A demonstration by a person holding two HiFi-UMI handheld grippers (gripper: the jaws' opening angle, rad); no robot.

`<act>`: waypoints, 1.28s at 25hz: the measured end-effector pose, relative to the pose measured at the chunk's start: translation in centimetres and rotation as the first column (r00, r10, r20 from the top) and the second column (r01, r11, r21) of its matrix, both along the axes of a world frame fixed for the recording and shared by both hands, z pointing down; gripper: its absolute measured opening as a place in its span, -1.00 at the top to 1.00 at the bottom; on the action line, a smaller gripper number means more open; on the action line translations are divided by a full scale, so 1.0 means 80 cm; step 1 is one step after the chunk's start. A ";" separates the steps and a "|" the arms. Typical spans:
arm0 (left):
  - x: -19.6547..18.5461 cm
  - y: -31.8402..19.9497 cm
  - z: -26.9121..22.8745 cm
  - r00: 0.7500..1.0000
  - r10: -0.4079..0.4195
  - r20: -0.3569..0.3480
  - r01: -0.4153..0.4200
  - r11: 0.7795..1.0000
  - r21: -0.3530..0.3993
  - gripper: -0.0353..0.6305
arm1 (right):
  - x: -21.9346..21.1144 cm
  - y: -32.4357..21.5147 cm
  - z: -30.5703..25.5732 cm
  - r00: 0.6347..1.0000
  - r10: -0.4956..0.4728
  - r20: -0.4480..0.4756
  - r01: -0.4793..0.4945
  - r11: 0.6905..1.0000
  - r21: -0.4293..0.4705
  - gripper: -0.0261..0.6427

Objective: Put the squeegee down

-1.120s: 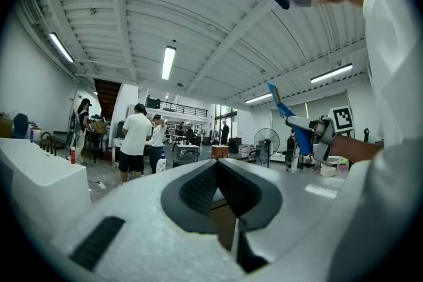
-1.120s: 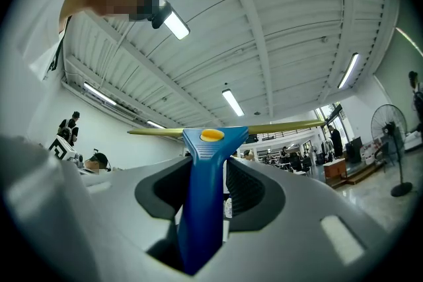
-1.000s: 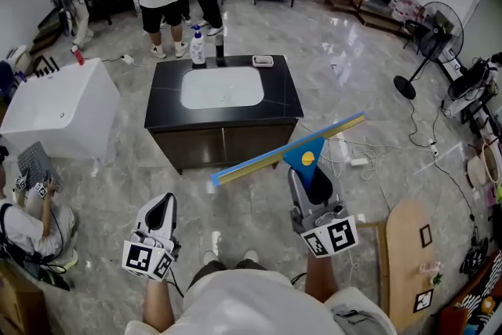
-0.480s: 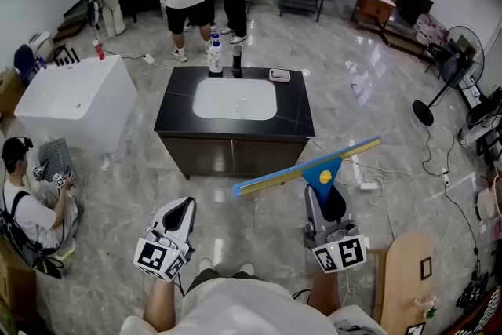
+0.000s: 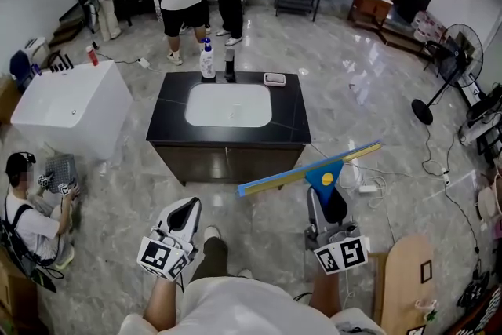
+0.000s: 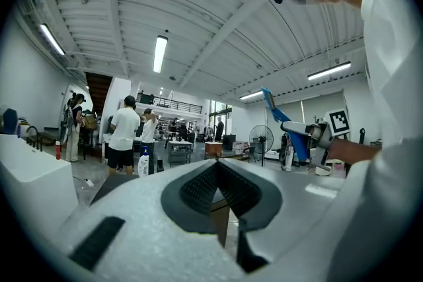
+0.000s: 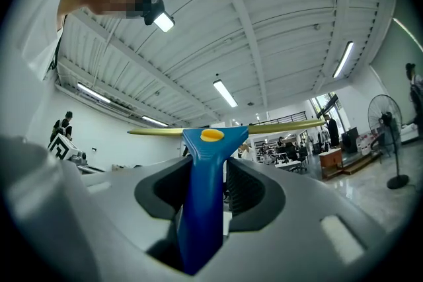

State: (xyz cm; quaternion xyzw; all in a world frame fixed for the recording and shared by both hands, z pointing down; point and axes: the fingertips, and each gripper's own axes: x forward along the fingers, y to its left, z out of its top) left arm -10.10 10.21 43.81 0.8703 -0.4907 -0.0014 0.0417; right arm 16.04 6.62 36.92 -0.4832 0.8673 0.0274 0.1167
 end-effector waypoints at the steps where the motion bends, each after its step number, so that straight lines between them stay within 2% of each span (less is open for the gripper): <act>1: -0.001 -0.010 0.003 1.000 0.004 -0.004 -0.004 1.000 -0.008 0.89 | 0.000 -0.008 0.002 1.000 0.006 -0.003 -0.006 1.000 -0.006 0.42; 5: -0.010 -0.063 0.013 0.999 0.025 -0.031 -0.025 0.999 -0.027 0.89 | -0.009 -0.052 0.006 1.000 0.030 -0.002 -0.030 0.999 -0.015 0.42; 9: -0.028 -0.136 0.018 0.998 0.054 -0.040 -0.054 0.998 -0.012 0.89 | -0.031 -0.114 0.010 0.998 0.057 -0.019 -0.057 0.998 -0.022 0.42; 17: -0.117 -0.281 0.014 0.996 0.053 -0.071 -0.054 0.998 -0.012 0.89 | -0.111 -0.257 -0.001 0.995 0.085 -0.057 -0.086 0.996 -0.021 0.42; 22: -0.158 -0.359 0.013 0.997 0.034 -0.068 -0.034 0.999 -0.002 0.89 | -0.139 -0.339 0.004 0.995 0.087 -0.049 -0.088 0.996 -0.021 0.42; 25: -0.155 -0.388 0.023 0.996 0.056 -0.073 -0.059 0.998 -0.029 0.89 | -0.140 -0.364 0.013 0.993 0.108 -0.055 -0.111 0.993 -0.044 0.42; 28: -0.132 -0.411 0.035 0.993 0.095 -0.066 -0.099 0.993 -0.057 0.89 | -0.126 -0.382 0.023 0.990 0.130 -0.056 -0.133 0.989 -0.064 0.42; 32: -0.097 -0.436 0.034 0.994 0.096 -0.057 -0.100 0.993 -0.071 0.89 | -0.105 -0.413 0.042 0.992 0.107 -0.063 -0.113 0.989 -0.098 0.42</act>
